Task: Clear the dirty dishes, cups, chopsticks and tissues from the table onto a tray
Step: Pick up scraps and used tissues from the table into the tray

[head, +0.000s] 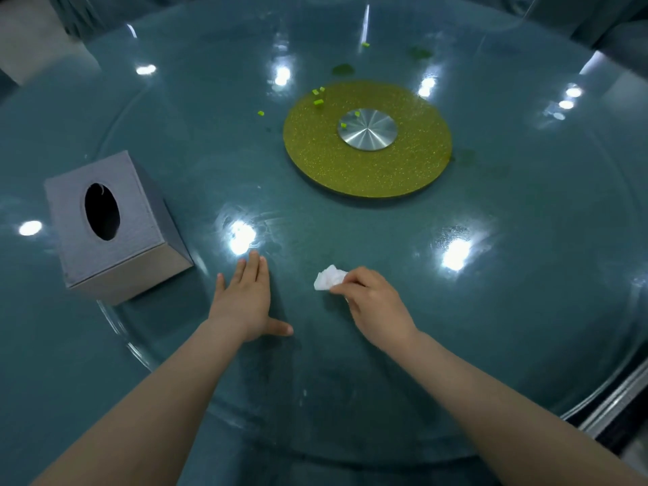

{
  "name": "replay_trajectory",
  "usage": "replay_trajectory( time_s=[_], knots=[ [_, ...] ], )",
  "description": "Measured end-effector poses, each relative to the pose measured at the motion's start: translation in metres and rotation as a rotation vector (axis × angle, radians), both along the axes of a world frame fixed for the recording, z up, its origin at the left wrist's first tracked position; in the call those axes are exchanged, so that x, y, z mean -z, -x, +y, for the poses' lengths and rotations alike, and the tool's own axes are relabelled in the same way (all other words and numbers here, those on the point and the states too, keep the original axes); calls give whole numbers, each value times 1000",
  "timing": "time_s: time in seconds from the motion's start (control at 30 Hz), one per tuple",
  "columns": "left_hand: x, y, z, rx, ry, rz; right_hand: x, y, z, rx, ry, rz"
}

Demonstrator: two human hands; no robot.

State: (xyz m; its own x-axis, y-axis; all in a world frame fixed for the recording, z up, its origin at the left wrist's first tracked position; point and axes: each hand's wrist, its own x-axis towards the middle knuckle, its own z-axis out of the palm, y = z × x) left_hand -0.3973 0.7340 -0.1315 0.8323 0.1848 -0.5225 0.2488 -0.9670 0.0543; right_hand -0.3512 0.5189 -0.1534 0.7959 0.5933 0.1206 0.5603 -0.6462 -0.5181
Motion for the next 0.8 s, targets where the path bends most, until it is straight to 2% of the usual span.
replay_trajectory(
  time_s=[0.07, 0.27, 0.33, 0.57, 0.8],
  knots=[
    [1, 1, 1, 2, 13, -3, -4, -11, -11, 77, 1, 49],
    [1, 3, 0, 24, 9, -14, -6, -83, -48, 718, -55, 129],
    [1, 0, 0, 36, -4, -20, -5, -97, -31, 788, -30, 141],
    [5, 0, 6, 29, 31, -51, -3, -68, 79, 460, 21, 111],
    [6, 1, 12, 15, 86, -68, 5, -8, 82, 240, 12, 106]
  ],
)
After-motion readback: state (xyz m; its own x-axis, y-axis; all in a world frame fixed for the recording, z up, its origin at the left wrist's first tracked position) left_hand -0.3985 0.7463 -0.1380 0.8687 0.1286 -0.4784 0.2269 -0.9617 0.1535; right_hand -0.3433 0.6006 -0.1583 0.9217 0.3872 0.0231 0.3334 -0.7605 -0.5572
